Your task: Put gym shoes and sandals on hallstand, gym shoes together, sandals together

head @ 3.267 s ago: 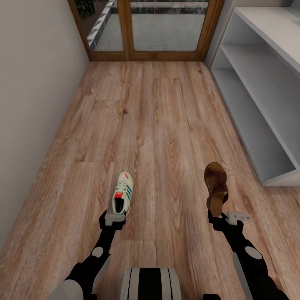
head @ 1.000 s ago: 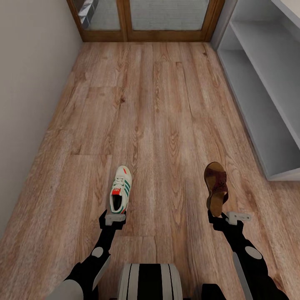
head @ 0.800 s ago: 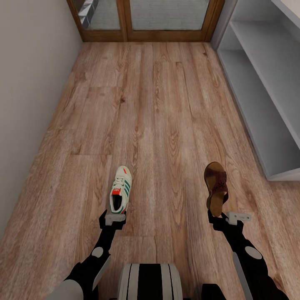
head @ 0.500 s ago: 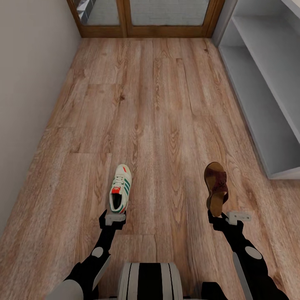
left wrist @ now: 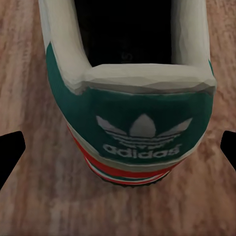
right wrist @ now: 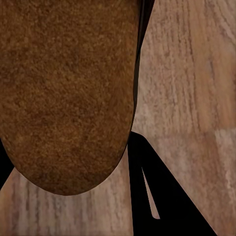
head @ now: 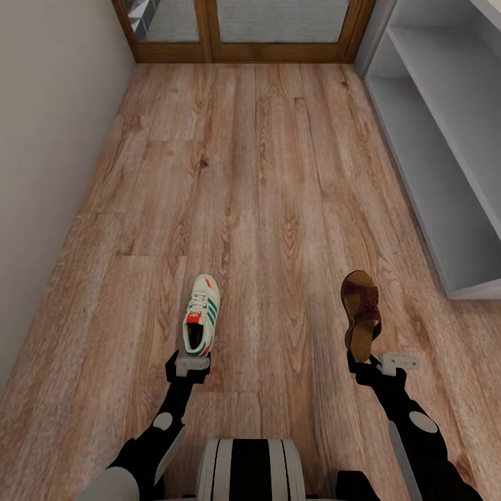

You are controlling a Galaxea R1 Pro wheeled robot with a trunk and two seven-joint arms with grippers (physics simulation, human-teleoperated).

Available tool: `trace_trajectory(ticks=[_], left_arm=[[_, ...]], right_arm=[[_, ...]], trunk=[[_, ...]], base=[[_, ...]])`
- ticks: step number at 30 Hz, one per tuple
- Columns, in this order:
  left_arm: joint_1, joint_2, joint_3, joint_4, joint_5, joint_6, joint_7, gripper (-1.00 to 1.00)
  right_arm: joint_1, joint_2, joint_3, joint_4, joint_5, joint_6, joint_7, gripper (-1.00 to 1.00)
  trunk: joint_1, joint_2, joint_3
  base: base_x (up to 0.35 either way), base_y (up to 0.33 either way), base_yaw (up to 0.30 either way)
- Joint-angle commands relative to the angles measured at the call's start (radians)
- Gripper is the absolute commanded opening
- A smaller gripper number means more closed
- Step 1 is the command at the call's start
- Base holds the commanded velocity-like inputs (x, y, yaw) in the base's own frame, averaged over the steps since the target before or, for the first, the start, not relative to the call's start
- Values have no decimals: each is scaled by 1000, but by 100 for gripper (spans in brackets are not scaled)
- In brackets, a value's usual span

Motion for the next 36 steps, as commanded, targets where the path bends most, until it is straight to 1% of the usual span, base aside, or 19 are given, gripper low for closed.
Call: trace_trajectory(ticks=[1, 21, 22, 36], left_arm=[[-1, 1, -6, 1, 0, -3, 9, 100], [-1, 1, -6, 1, 1, -2, 9, 100], [-1, 1, -6, 1, 1, -2, 9, -100], [-1, 1, -4, 1, 1, -2, 9, -100]], right_arm=[[0, 0, -1, -1, -2, 6, 1, -100], [0, 0, -1, -2, -2, 6, 1, -100], [0, 0, -1, -2, -2, 6, 1, -100], [0, 0, -1, -2, -2, 6, 1, -100]], trunk=[[0, 0, 0], [0, 0, 0], [0, 0, 0], [0, 0, 0]], base=[[0, 0, 0], [34, 0, 0], [1, 0, 0], [0, 0, 0]])
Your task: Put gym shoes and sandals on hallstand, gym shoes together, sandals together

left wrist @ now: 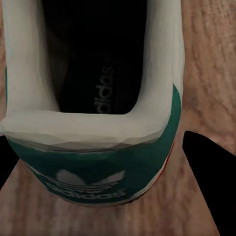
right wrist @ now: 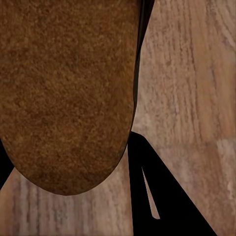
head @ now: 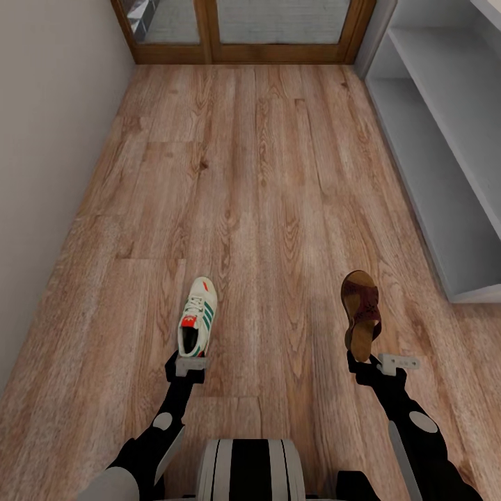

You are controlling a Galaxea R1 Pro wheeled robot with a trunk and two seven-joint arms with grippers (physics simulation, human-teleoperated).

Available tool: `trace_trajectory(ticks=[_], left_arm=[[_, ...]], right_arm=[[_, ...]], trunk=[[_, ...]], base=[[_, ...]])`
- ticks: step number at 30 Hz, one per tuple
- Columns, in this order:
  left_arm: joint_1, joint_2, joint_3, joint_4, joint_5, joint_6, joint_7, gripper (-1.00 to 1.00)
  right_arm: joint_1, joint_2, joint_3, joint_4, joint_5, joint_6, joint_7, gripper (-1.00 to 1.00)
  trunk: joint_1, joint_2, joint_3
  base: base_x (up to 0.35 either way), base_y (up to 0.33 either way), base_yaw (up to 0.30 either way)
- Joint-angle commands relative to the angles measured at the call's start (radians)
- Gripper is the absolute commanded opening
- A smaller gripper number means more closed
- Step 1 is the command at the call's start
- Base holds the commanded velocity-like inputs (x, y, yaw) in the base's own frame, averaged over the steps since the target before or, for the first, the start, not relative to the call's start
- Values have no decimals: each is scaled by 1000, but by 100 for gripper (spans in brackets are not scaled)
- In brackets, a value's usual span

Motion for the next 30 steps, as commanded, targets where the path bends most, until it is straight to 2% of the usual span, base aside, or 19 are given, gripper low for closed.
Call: trace_trajectory(ticks=[1, 24, 29, 30], left_arm=[[-1, 1, -6, 1, -1, -2, 9, -100], [-1, 1, -6, -11, -3, -10, 10, -100], [-1, 1, -6, -105, -3, 9, 16, -100], [-1, 0, -6, -147, -3, 45, 17, -100]], right_arm=[[0, 0, -1, -2, -2, 6, 1, -100], [0, 0, -1, -1, -2, 6, 1, -100], [-1, 0, -1, -2, -2, 6, 1, -100], [-1, 0, -1, -2, -2, 6, 1, -100]], trunk=[[0, 0, 0], [0, 0, 0], [0, 0, 0], [0, 0, 0]], base=[[0, 0, 0], [0, 0, 0], [0, 0, 0], [0, 0, 0]])
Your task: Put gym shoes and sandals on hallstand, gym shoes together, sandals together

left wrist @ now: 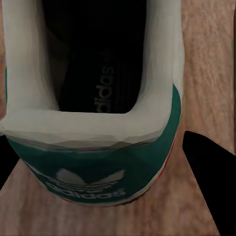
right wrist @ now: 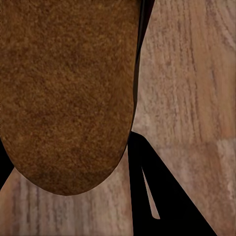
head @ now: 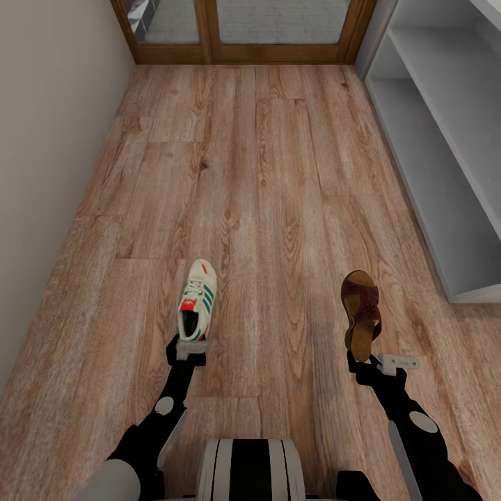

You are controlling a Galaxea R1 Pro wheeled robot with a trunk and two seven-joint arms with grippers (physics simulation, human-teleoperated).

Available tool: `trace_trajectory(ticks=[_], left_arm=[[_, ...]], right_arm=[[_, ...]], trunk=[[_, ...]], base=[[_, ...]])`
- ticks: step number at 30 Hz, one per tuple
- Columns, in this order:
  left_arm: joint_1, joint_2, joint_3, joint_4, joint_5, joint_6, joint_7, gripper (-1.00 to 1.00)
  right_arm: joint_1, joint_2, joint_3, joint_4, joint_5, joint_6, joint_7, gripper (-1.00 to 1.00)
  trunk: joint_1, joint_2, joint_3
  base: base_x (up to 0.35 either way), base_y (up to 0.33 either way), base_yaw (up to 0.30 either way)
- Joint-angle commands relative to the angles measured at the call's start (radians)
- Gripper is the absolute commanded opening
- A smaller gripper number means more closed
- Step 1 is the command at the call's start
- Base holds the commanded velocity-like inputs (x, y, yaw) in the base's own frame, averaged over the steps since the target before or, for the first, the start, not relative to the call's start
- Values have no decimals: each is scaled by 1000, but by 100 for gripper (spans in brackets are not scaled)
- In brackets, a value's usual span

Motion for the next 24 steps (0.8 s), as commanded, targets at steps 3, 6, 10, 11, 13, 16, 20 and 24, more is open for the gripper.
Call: trace_trajectory(ticks=[3, 6, 10, 11, 13, 16, 20, 24], left_arm=[[0, -9, -5, -109, 0, 111, 10, -100], [0, -12, -5, -226, 0, 227, 10, -100], [0, -13, -6, -386, 0, 413, 9, -100], [0, -13, -8, -451, 0, 485, 9, -100], [1, -11, -9, -577, 0, 596, 8, -100], [9, -6, -8, -759, 1, 759, 8, -100], [22, -4, -7, -817, 3, 871, 7, -100], [47, -5, -8, -820, 4, 880, 7, -100]], right_arm=[[0, 0, -1, -2, -2, 6, 1, -100], [0, -1, -1, -2, -2, 6, 1, -100], [0, 0, 0, -1, -2, 6, 1, -100], [0, 0, 0, -1, -2, 7, 1, -100], [0, 1, 1, -1, -2, 7, 1, -100], [0, 3, 3, -1, -2, 6, 1, -100], [0, 5, 8, -1, -2, 7, 1, -100], [0, 5, 9, -1, -2, 8, 0, -100]], trunk=[[0, 0, -1], [0, 0, -1], [0, 0, -1], [0, 0, -1], [0, 0, -1], [0, 0, -1], [0, 0, -1], [0, 0, -1]], base=[[0, 0, 0], [0, 0, 0], [0, 0, 0], [0, 0, 0], [0, 0, 0], [0, 0, 0], [0, 0, 0], [0, 0, 0]])
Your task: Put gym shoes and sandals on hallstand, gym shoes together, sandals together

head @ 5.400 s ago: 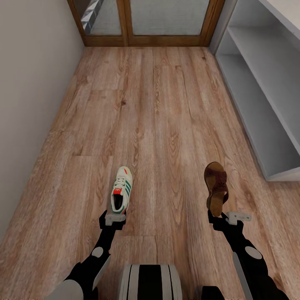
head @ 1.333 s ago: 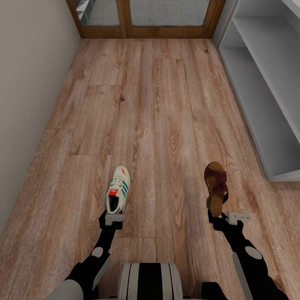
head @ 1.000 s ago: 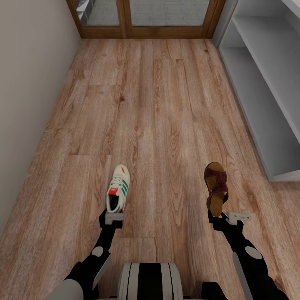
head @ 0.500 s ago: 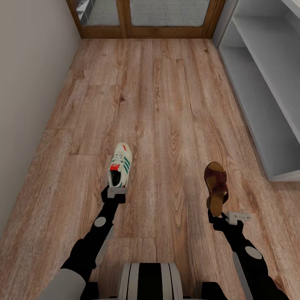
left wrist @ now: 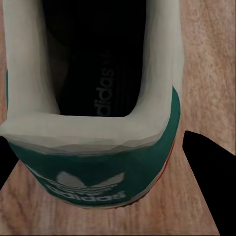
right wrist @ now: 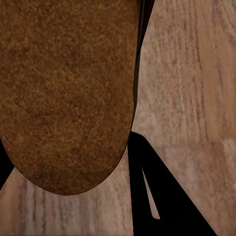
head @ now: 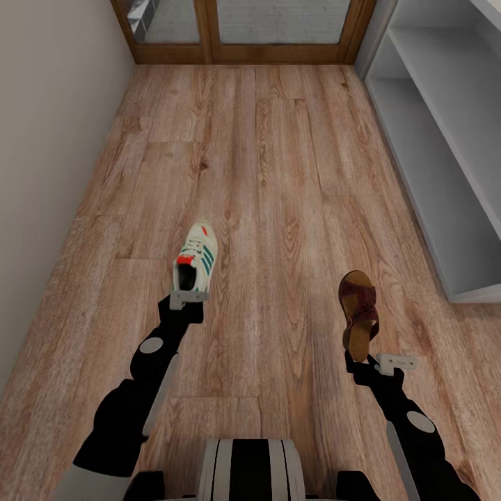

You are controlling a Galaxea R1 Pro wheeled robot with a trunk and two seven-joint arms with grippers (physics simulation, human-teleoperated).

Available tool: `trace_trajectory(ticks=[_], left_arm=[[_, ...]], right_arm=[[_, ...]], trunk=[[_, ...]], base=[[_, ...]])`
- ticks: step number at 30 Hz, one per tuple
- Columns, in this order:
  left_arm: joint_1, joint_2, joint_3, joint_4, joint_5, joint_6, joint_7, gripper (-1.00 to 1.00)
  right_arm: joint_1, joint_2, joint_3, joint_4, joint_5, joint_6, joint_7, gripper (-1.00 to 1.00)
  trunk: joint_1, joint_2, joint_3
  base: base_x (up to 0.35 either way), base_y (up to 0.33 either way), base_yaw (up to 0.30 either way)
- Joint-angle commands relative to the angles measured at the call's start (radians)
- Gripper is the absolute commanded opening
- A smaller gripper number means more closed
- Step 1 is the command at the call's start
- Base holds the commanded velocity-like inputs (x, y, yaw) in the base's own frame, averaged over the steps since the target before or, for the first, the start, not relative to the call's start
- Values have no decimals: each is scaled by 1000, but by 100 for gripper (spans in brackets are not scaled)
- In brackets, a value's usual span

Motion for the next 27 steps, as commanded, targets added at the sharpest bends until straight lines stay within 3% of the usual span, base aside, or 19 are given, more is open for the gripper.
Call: trace_trajectory(ticks=[1, 9, 11, 16, 27], left_arm=[[3, -1, -2, -4, -1, 6, 6, -100], [9, -2, -2, -11, 0, 12, 6, -100], [9, -3, -2, -11, 26, 12, 6, -100], [9, -1, -1, -11, 84, 12, 7, -100], [9, 0, -2, -10, 98, 12, 7, -100]], right_arm=[[0, 0, 0, -2, -2, 6, 0, -100], [-1, 1, 0, -3, -2, 6, 0, -100], [0, 0, -2, -4, -2, 6, 0, -100], [0, 1, -3, -2, -2, 5, 0, -100], [0, 2, -4, -3, -2, 6, 0, -100]], trunk=[[0, 0, -1], [0, 0, -1], [0, 0, -1], [-2, 1, 21], [-7, 3, 80]], base=[[0, 0, 0], [0, 0, 0], [0, 0, 0], [0, 0, 0], [0, 0, 0]])
